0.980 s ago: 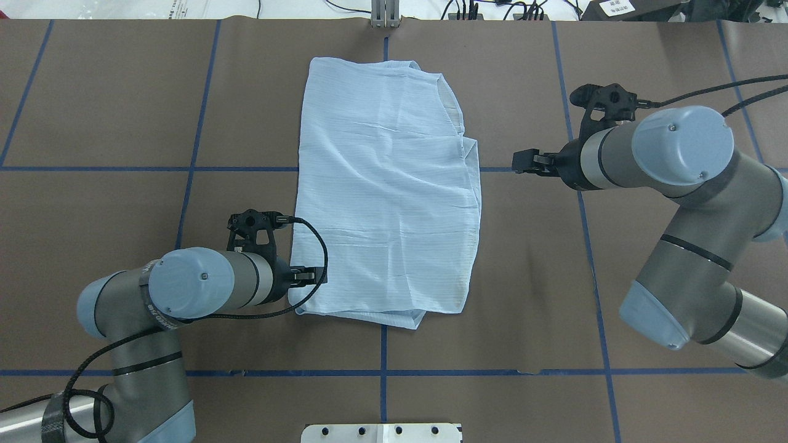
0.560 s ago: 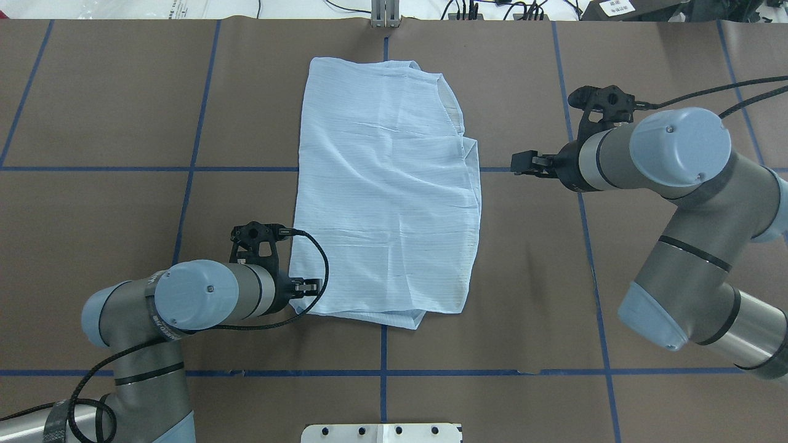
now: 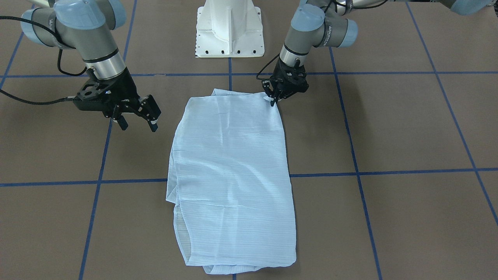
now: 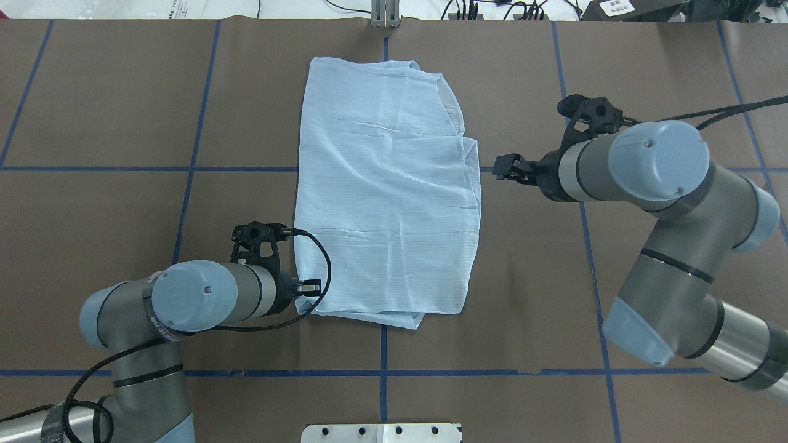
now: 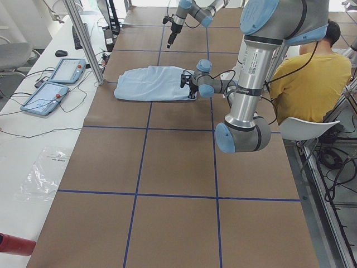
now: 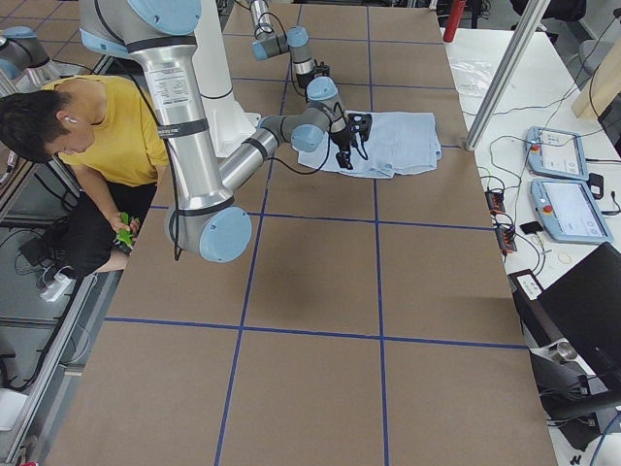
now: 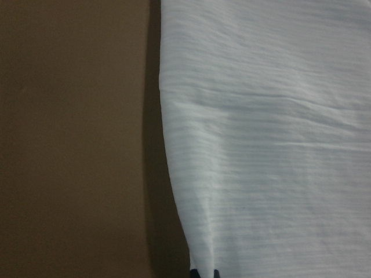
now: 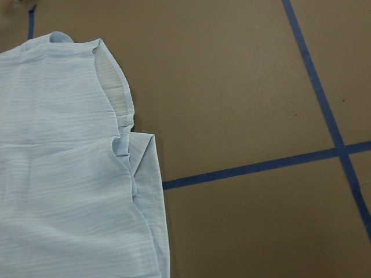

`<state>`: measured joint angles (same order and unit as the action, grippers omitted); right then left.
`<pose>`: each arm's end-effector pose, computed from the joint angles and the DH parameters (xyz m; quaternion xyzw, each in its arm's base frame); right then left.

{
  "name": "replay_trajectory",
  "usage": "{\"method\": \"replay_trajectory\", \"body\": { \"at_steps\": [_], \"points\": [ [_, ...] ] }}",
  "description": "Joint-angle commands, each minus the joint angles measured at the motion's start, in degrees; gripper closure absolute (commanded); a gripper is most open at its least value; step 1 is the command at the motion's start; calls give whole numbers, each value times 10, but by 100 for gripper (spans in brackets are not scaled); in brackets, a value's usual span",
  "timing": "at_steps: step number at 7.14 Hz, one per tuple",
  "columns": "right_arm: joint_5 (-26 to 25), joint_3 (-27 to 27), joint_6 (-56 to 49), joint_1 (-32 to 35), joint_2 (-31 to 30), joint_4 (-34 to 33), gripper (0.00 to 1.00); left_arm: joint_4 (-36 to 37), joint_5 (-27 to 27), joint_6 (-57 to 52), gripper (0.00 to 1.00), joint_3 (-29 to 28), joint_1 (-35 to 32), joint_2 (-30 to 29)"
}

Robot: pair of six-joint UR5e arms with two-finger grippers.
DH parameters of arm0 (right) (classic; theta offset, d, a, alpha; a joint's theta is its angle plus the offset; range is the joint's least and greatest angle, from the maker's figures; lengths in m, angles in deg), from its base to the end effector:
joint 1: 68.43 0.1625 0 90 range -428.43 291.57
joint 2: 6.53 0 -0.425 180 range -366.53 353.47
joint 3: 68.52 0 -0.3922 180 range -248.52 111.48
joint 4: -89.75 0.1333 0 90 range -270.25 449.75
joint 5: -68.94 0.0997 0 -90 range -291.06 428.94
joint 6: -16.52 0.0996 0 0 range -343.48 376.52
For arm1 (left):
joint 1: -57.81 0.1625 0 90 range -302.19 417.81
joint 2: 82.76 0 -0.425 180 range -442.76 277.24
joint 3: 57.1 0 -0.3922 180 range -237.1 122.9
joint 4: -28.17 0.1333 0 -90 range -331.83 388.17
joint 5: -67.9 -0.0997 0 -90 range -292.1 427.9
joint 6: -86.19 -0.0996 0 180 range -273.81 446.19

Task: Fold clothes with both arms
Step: 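Lower the left gripper to the near edge while the right moves to the near corner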

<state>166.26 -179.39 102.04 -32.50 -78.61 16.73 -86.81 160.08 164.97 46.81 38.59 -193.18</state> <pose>-0.3942 -0.4346 0.2943 0.1083 -0.4575 0.2103 0.8572 0.5321 -0.3227 0.3047 0.1139 0.4817 -0.0512 0.8674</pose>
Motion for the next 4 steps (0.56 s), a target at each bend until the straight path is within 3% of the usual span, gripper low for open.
{"method": "replay_trajectory", "body": {
  "at_steps": [1, 3, 4],
  "points": [
    [-58, -1, 209, -93, 39, -41, 23, -1, -2, 2, 100, 1, 1, 0],
    [-98, 4, 414, -181, 108, -154, 40, -1, -7, 3, 100, 1, 1, 0],
    [-120, 11, 452, -213, 123, -180, 41, -1, -9, 3, 100, 1, 1, 1]
  ]
}}
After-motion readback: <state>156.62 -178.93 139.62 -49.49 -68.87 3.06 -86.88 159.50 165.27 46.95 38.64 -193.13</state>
